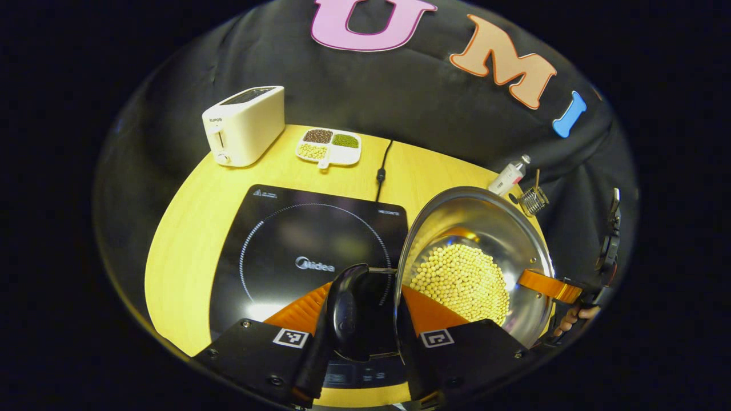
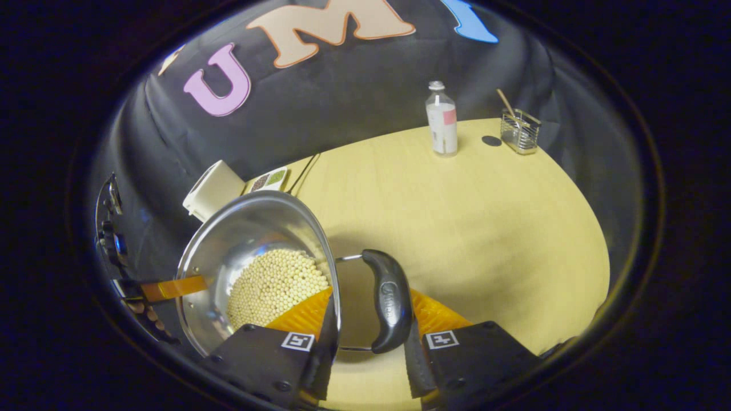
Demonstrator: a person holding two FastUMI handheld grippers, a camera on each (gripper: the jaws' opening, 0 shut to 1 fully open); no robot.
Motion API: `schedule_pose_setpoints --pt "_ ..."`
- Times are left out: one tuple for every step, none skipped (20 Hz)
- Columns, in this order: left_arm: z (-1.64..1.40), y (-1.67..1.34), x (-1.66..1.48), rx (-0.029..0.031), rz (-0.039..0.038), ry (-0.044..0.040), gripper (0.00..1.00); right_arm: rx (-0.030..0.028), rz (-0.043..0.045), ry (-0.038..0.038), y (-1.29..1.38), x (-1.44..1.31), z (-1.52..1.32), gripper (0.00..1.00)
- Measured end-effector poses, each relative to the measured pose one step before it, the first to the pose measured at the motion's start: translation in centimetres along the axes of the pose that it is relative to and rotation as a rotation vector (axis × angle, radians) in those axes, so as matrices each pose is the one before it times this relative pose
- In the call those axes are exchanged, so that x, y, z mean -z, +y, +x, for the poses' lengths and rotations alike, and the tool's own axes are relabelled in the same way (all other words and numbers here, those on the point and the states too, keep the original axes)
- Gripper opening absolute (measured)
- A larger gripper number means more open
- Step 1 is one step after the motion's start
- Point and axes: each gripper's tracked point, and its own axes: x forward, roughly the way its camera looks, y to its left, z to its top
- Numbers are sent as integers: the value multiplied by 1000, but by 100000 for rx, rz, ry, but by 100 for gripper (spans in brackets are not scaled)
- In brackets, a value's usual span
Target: First push the handle of the pot to place it horizontally, then grasp the pot with both hands and set it on the induction cooktop.
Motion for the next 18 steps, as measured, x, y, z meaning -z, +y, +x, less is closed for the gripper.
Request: schedule_pose_setpoints --pt "142 1381 -281 527 567 446 57 1112 810 486 1280 427 327 56" --pt "198 1411 -244 467 721 842 57 1131 490 145 1225 356 386 56" --pt "302 1241 -218 502 622 896 57 1113 -18 -79 1126 313 479 56" --pt "179 1188 -210 411 1243 1081 57 652 108 -49 1271 276 700 56" --pt "131 1072 -445 474 1533 -271 57 491 813 119 951 380 422 56" --pt "133 1061 -557 352 1686 -599 56 877 1418 541 905 374 371 56" --pt "101 1009 -319 -107 988 842 56 1256 1041 1056 880 576 225 56" --pt "54 949 -48 -178 774 1046 56 675 56 285 868 272 285 56" --pt "40 848 -272 248 681 -475 57 161 16 424 821 296 302 56" --pt "-2 726 -209 -132 286 -181 57 196 728 581 753 123 369 54" --pt "18 785 47 -342 -59 1014 56 275 225 560 680 270 254 52" --pt "-8 680 80 -203 -118 311 56 120 -439 314 695 101 214 51" --pt "-105 610 -226 -177 50 -185 57 -119 -41 586 595 163 190 51" --pt "-91 619 -212 -115 324 -308 56 -135 203 411 599 12 195 51" --pt "-106 539 -236 -360 428 -365 56 -195 215 398 628 121 208 50" --pt "82 519 -129 -538 175 -396 56 -151 396 425 552 -30 314 50" --pt "74 596 -26 -464 -53 4 55 -31 394 606 402 183 187 51" --pt "112 495 -13 -57 -189 67 55 62 -30 -276 433 -134 69 51"
